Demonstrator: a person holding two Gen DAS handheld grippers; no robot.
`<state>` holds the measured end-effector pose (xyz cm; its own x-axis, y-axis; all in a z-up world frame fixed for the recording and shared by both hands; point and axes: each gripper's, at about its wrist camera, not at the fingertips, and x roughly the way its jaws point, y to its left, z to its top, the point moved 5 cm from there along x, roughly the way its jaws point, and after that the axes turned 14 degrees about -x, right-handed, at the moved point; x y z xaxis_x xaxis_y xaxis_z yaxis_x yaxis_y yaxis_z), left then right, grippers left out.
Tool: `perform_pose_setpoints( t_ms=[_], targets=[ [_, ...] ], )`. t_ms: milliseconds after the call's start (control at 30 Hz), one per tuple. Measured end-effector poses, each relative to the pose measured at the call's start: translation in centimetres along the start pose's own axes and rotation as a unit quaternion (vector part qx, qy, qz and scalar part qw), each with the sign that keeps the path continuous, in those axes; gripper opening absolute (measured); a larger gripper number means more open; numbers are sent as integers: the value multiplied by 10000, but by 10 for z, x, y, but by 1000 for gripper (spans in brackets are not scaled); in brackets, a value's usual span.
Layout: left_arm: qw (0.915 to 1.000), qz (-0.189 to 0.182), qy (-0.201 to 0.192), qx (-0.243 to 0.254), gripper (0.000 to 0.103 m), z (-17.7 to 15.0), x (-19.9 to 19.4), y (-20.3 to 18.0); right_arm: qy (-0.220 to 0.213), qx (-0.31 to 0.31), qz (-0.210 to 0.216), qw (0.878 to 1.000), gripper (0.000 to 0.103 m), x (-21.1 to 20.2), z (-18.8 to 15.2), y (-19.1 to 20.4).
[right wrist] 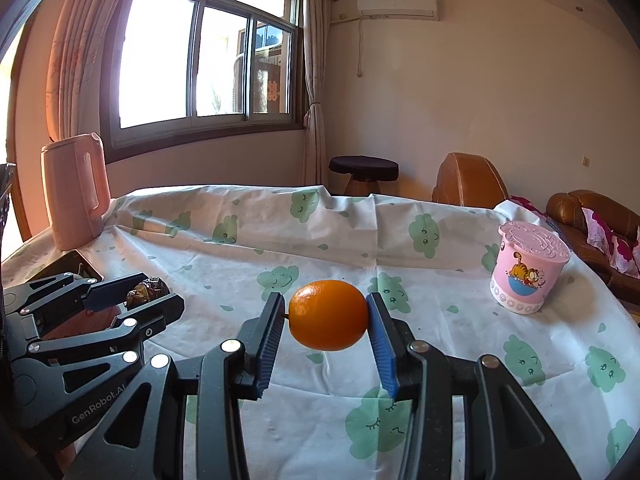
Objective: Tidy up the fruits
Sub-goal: 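Lift the brown fruit with the left tool while the right tool lifts the orange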
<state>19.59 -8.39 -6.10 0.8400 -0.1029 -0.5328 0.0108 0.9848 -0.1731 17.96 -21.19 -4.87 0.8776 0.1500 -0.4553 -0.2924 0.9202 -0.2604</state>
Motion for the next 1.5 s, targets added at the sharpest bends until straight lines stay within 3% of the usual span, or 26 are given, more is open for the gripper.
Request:
perform_pose_setpoints(
  t_ms=[667, 1100, 1500],
  targets=[
    [9992, -52, -391, -15, 39, 2, -17, 0, -351, -74, -127, 9993, 44, -15, 3, 2],
    [9963, 84, -850, -107, 39, 2, -38, 7, -574, -90, -233, 9980, 44, -27, 4, 5],
    [9964, 126, -786, -301, 39, -1, -45, 18, -687, -149, -190, 9973, 44, -34, 5, 10]
  ],
)
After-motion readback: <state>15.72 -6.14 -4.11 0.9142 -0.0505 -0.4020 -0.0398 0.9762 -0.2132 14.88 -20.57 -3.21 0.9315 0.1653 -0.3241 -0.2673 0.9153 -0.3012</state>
